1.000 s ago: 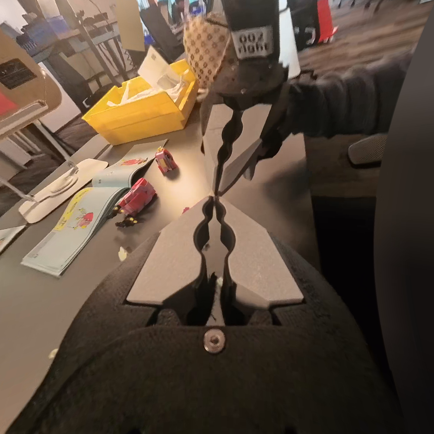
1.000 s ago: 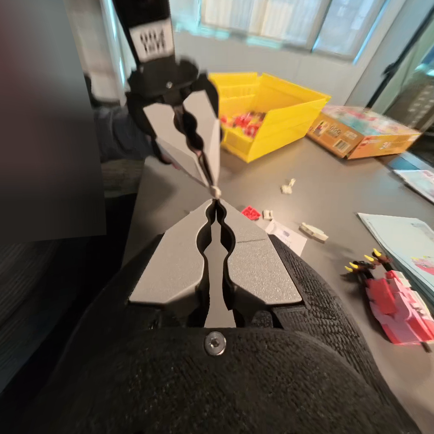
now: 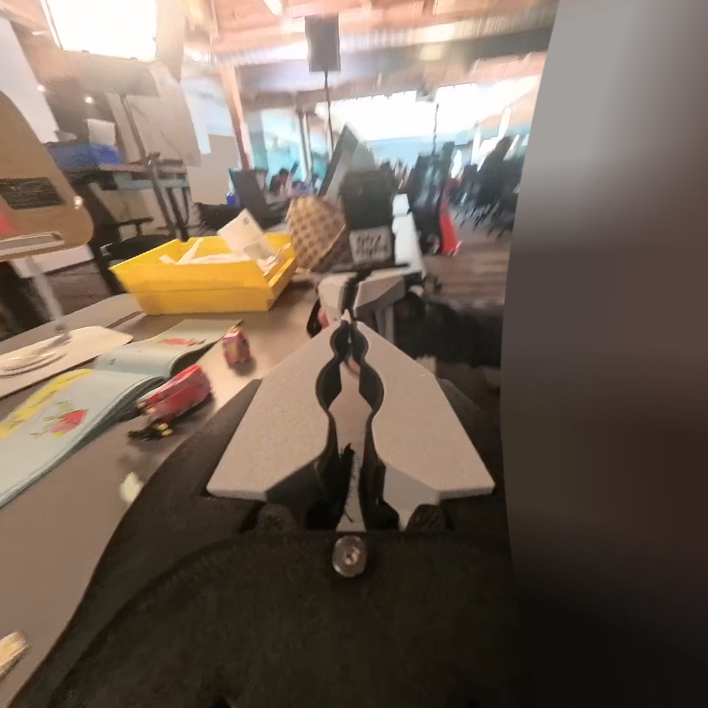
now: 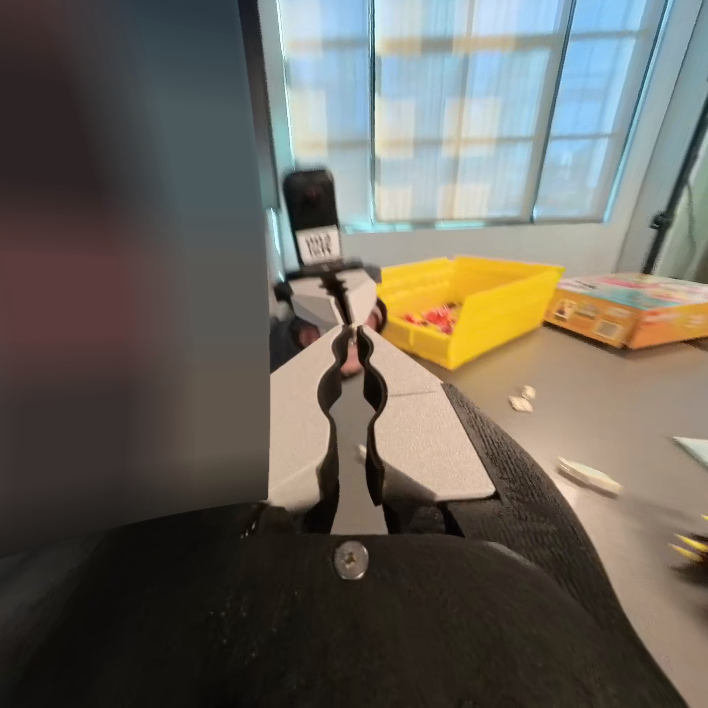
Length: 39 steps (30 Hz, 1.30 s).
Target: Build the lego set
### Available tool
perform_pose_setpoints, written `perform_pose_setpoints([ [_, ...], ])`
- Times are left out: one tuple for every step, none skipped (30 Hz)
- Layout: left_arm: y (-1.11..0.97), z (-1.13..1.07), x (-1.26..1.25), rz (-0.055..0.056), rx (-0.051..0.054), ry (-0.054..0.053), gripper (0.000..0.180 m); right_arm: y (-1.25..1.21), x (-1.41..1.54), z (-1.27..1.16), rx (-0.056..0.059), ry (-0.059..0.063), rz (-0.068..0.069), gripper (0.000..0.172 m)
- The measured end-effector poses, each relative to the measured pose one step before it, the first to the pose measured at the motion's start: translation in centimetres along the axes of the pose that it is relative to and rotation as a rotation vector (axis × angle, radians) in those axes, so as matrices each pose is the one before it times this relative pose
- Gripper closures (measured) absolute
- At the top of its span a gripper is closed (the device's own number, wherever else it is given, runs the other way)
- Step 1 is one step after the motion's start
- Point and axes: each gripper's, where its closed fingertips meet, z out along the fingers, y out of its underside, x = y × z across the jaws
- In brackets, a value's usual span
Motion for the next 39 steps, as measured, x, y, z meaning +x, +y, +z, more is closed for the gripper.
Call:
perform_pose_setpoints([
  [0.784, -0.018, -0.158, 0.0584, -0.0728, -0.0294, 0.18, 0.827, 0.191, -0.037, -0.0859, 0.0263, -0.0638, 0.165],
  [0.943, 0.041, -0.163, 0.0564, -0.0828, -0.0279, 0.18, 0.97, 0.132, 0.044, -0.0985, 0.0228, -0.067, 0.161],
  [0.955, 0.096, -0.089, 0.0565, -0.0796, -0.0237, 0.18, 1.048, 0.093, 0.138, -0.1055, 0.0193, -0.0668, 0.157],
  [0.858, 0.158, -0.023, 0.0505, -0.0709, -0.0185, 0.18, 0.985, -0.018, 0.21, -0.1006, 0.0127, -0.0646, 0.157],
  [0.81, 0.205, 0.055, 0.0412, -0.0644, -0.0116, 0.18, 0.88, -0.103, 0.254, -0.0913, 0.0056, -0.0589, 0.159],
  [0.683, 0.233, 0.168, 0.0318, -0.0539, -0.0016, 0.18, 0.785, -0.163, 0.286, -0.0812, -0.0006, -0.0509, 0.164],
  [0.455, 0.248, 0.289, 0.0221, -0.0363, 0.0076, 0.18, 0.75, -0.212, 0.305, -0.0731, -0.0061, -0.0435, 0.167],
  [0.258, 0.228, 0.326, 0.0112, -0.0202, 0.0122, 0.18, 0.685, -0.194, 0.325, -0.0622, -0.0079, -0.035, 0.169],
  [0.174, 0.196, 0.246, 0.0009, -0.012, 0.0101, 0.18, 0.588, -0.22, 0.308, -0.0486, -0.0112, -0.025, 0.17],
  [0.139, 0.156, 0.15, -0.0017, -0.0062, 0.0053, 0.18, 0.461, -0.216, 0.3, -0.0341, -0.0135, -0.0141, 0.17],
  [0.158, 0.12, 0.051, -0.0046, -0.0045, 0.0017, 0.18, 0.412, -0.078, 0.267, -0.0253, -0.0069, -0.0048, 0.168],
  [0.319, 0.119, -0.059, -0.0128, -0.0115, -0.0003, 0.18, 0.475, -0.037, 0.24, -0.0258, -0.0062, 0.0032, 0.164],
  [0.424, 0.106, -0.199, -0.0227, -0.0163, -0.0048, 0.18, 0.608, -0.036, 0.203, -0.0333, -0.0092, 0.012, 0.161],
  [0.369, 0.058, -0.268, -0.0304, -0.0132, -0.0104, 0.18, 0.752, 0.085, 0.142, -0.0384, -0.0027, 0.0178, 0.158],
  [0.368, 0.025, -0.221, -0.0421, -0.014, -0.0044, 0.18, 0.765, 0.198, 0.052, -0.0344, 0.0037, 0.0215, 0.156],
  [0.416, 0.002, -0.29, -0.0517, -0.0176, -0.0074, 0.18, 0.677, 0.295, -0.083, -0.0229, 0.0086, 0.0269, 0.154],
  [0.476, -0.014, -0.408, -0.0535, -0.0174, -0.0145, 0.18, 0.595, 0.444, -0.17, -0.0115, 0.0164, 0.0326, 0.153],
  [0.509, 0.002, -0.339, -0.0544, -0.0168, -0.0112, 0.174, 0.624, 0.612, -0.246, -0.0083, 0.0247, 0.0358, 0.153],
  [0.481, 0.019, -0.186, -0.0462, -0.0132, -0.0038, 0.166, 0.735, 0.704, -0.253, -0.0109, 0.0289, 0.0375, 0.152],
  [0.391, -0.023, -0.135, -0.0322, -0.0051, -0.0053, 0.16, 0.864, 0.858, -0.239, -0.0156, 0.0366, 0.0397, 0.15],
  [0.321, -0.061, -0.164, -0.0207, -0.0005, -0.011, 0.156, 0.956, 0.993, -0.187, -0.0205, 0.0433, 0.0415, 0.148],
  [0.261, -0.101, -0.128, -0.0118, 0.0029, -0.0111, 0.154, 0.933, 0.91, -0.094, -0.0196, 0.036, 0.0387, 0.146],
  [0.189, -0.119, -0.141, -0.0105, 0.0049, -0.0128, 0.152, 0.708, 0.837, 0.025, -0.0067, 0.0309, 0.0384, 0.145],
  [0.16, -0.121, -0.097, -0.0128, 0.0046, -0.008, 0.151, 0.507, 0.731, 0.126, 0.0023, 0.0242, 0.0416, 0.145],
  [0.105, -0.092, 0.049, -0.0141, 0.0049, 0.0041, 0.151, 0.448, 0.587, 0.249, -0.0011, 0.0162, 0.0469, 0.146],
  [0.091, -0.072, 0.046, -0.0168, 0.0043, 0.0074, 0.151, 0.449, 0.424, 0.354, -0.0081, 0.0061, 0.0484, 0.146],
  [0.117, -0.061, -0.057, -0.0176, 0.0021, 0.0021, 0.151, 0.398, 0.203, 0.393, -0.0112, -0.0055, 0.04, 0.146],
  [0.117, -0.053, -0.121, -0.0146, 0.0001, -0.0012, 0.15, 0.274, 0.17, 0.382, -0.0072, -0.0029, 0.0342, 0.146],
  [0.101, -0.054, -0.096, -0.0114, 0.0003, 0.0002, 0.15, 0.045, 0.176, 0.313, 0.0016, 0.0008, 0.0325, 0.148],
  [0.063, -0.047, -0.033, -0.0103, 0.0012, 0.0033, 0.151, -0.178, 0.06, 0.218, 0.0119, -0.0048, 0.0313, 0.149],
  [0.019, -0.033, 0.032, -0.0086, 0.0011, 0.0062, 0.151, -0.188, 0.009, 0.173, 0.0088, -0.0068, 0.027, 0.15],
  [-0.025, -0.024, 0.05, -0.0043, 0.0014, 0.0062, 0.151, -0.024, 0.029, 0.169, -0.0024, -0.0033, 0.017, 0.153],
  [-0.102, -0.004, 0.088, 0.0024, 0.0035, 0.0068, 0.151, 0.007, -0.004, 0.132, -0.0045, -0.0024, 0.0069, 0.16],
  [-0.177, 0.001, 0.135, 0.0077, 0.0051, 0.0071, 0.151, 0.019, -0.014, 0.079, -0.0051, -0.0011, -0.0014, 0.166],
  [-0.225, 0.02, 0.199, 0.0119, 0.0067, 0.0089, 0.151, 0.006, -0.004, 0.014, -0.0054, 0.0004, -0.0058, 0.166],
  [-0.283, 0.057, 0.183, 0.0114, 0.0069, 0.0059, 0.15, -0.059, -0.063, -0.029, -0.001, -0.0021, -0.0063, 0.166],
  [-0.292, 0.092, 0.067, 0.0049, 0.006, -0.002, 0.15, -0.314, -0.204, -0.108, 0.0167, -0.0058, -0.0092, 0.166],
  [-0.306, 0.145, 0.078, -0.0027, 0.0071, 0.0005, 0.15, -0.548, -0.426, -0.201, 0.0318, -0.0118, -0.0196, 0.166],
  [-0.307, 0.175, 0.157, -0.0082, 0.009, 0.007, 0.15, -0.527, -0.722, -0.248, 0.0284, -0.0204, -0.0407, 0.166],
])
